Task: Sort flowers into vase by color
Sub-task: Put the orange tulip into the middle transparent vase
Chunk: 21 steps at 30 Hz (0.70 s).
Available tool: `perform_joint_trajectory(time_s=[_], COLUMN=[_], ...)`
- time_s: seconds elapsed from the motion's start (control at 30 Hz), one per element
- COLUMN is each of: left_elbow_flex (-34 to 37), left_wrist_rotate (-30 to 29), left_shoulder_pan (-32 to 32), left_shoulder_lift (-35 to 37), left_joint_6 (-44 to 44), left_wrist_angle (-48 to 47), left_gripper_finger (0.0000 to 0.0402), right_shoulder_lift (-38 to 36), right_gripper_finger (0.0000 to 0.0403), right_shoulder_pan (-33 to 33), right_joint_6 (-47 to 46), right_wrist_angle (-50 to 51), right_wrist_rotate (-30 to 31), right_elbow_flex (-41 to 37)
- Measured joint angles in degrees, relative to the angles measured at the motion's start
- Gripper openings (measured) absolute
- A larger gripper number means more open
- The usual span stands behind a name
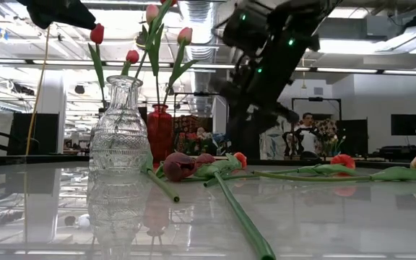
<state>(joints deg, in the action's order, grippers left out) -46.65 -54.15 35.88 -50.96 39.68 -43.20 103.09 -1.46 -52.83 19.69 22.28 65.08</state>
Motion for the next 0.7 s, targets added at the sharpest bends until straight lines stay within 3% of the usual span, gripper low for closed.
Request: perform_joint_trajectory(time_s=[0.4, 0.7], left_elbow_flex=[0.0, 0.0], left_wrist_rotate=[0.0, 0.1], left_shoulder_pan=[0.0, 0.0], left_shoulder_lift=[0.0, 0.0], left_joint_6=[0.0, 0.2], left_wrist_angle=[-0.1, -0.3], left_gripper_finger=[0.0086, 0.0086], right_shoulder_lift=[1.3, 7.7], right_gripper_finger=[0.0191, 0.0191], right_shoulder_pan=[-2.1, -1.6], right_joint_6=[-5.7, -7.3], right_wrist_angle=[-0.5, -2.8], right_wrist_rotate=[0.3, 0.4], right_elbow_flex=[0.1, 0.1])
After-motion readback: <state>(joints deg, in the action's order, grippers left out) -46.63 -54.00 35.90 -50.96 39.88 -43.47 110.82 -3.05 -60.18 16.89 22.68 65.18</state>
